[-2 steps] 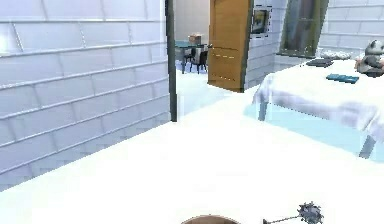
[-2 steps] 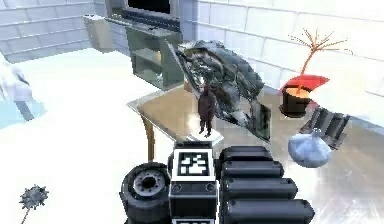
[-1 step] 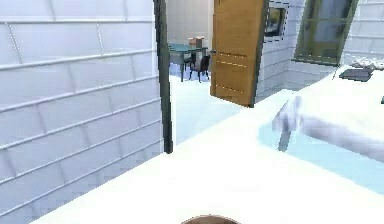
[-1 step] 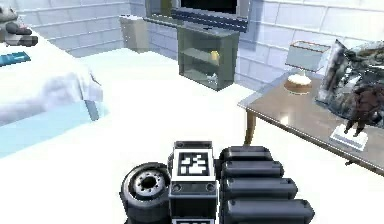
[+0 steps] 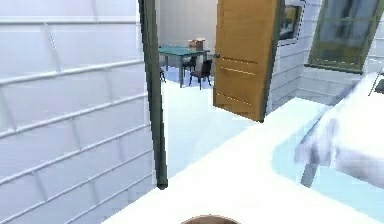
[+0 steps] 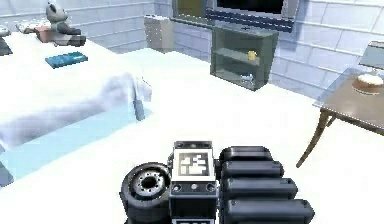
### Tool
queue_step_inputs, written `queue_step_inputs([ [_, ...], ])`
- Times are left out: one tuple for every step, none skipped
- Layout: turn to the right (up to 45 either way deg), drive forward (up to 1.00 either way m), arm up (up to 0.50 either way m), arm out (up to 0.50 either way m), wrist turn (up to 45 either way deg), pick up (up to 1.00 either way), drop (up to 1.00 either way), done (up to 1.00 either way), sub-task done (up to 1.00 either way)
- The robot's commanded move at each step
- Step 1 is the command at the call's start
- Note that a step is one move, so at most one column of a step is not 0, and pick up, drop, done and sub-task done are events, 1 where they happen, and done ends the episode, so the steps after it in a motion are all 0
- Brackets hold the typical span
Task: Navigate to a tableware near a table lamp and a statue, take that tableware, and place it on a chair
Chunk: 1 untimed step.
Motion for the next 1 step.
queue_step_inputs([
  [15.0,0.00,0.00,0.00,0.0,0.00,0.00,0.00,0.00],
])
